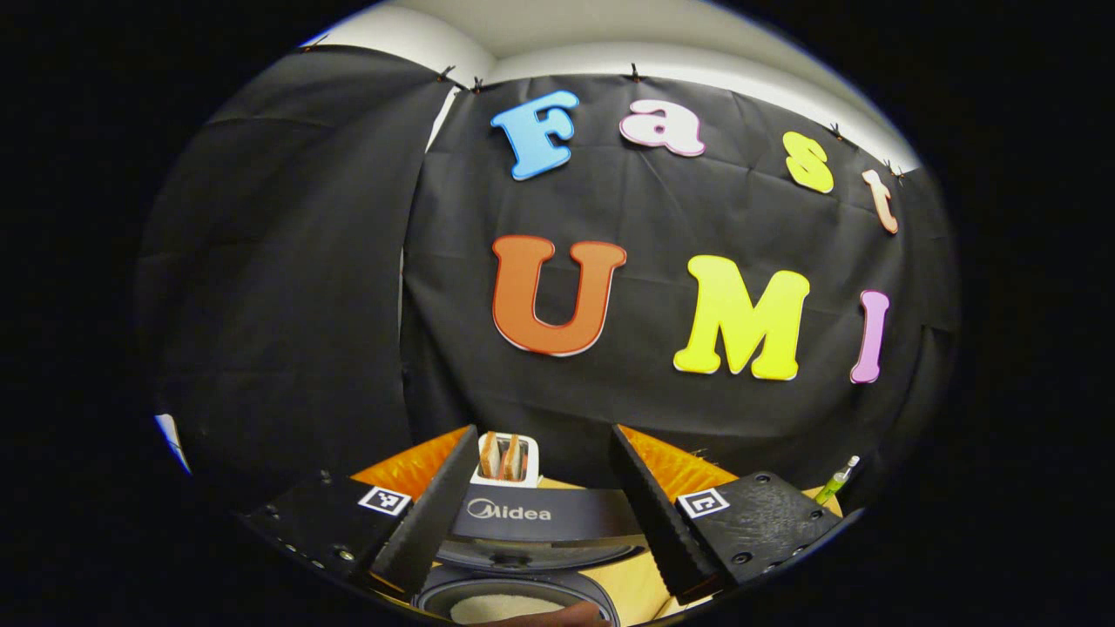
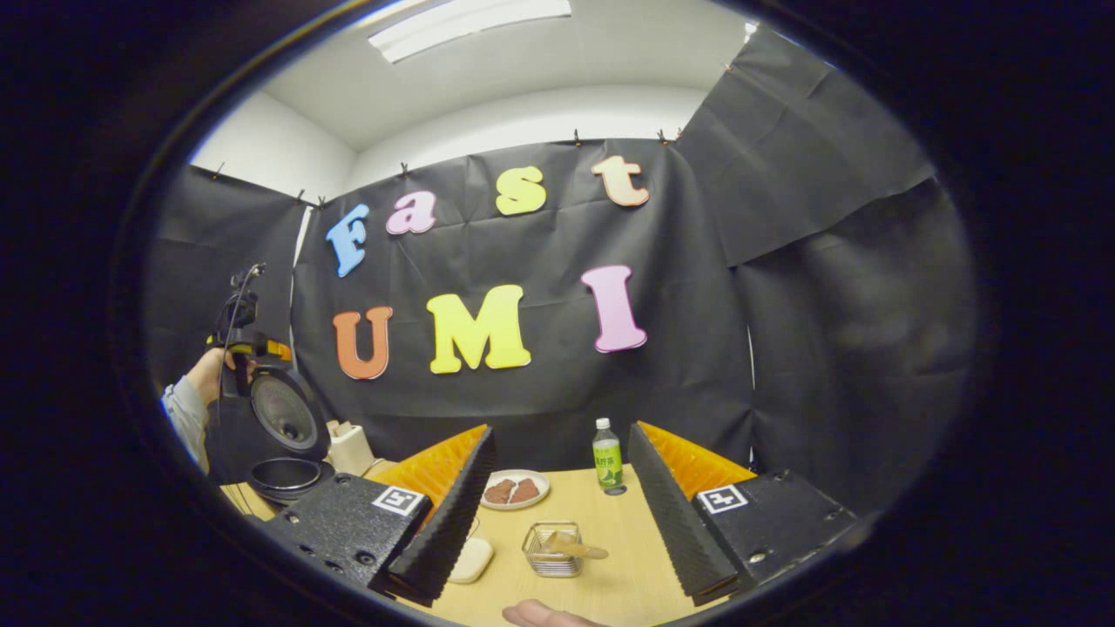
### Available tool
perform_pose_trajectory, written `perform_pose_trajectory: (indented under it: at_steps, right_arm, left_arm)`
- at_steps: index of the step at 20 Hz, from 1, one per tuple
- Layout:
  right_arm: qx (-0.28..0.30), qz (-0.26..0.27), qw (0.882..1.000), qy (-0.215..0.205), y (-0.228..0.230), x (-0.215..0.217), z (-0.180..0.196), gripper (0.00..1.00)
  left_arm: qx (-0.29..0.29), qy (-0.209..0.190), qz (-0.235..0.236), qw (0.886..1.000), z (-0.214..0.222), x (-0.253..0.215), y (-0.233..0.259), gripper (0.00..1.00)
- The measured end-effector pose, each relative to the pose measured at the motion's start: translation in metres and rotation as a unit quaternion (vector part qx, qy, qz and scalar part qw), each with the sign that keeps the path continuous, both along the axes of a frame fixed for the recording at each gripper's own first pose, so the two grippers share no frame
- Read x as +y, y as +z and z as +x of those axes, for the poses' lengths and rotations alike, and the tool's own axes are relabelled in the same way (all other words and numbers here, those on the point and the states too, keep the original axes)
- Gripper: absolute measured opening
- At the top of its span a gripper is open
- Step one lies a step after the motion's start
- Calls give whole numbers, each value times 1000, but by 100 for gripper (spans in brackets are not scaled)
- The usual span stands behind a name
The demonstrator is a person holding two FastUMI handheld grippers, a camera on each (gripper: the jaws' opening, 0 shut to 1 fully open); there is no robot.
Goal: Close the left gripper, press the button to open the rice cooker; take a wooden spoon from the chopstick holder with the right hand, scoop a spoonful of rice and pour it into the rice cooker, then put the wooden spoon back into the chopstick holder.
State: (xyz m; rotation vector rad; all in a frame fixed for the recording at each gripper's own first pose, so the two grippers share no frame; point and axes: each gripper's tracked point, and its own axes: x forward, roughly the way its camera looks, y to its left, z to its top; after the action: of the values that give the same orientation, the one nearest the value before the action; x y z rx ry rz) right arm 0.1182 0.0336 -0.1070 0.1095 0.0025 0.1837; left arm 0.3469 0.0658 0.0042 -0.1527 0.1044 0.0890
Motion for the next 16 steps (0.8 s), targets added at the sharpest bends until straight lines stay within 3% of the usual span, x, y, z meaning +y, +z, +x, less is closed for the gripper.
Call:
perform_pose_trajectory:
  at_steps: [5,8,13,15,16]
  right_arm:
    - [10,8,999,36,-3,21,-8,96]
    - [9,13,999,46,0,28,-12,98]
    - [11,27,998,55,-1,31,-22,96]
    - [16,31,998,56,-5,30,-24,96]
    - [18,30,998,55,-6,29,-25,96]
  left_arm:
    - [44,10,52,998,-7,-3,-7,97]
    - [54,16,77,995,-39,-9,-18,98]
    - [105,11,58,993,-67,-18,-49,99]
    - [147,-8,12,989,-79,-33,-80,98]
    - [151,6,12,988,-78,-25,-91,96]
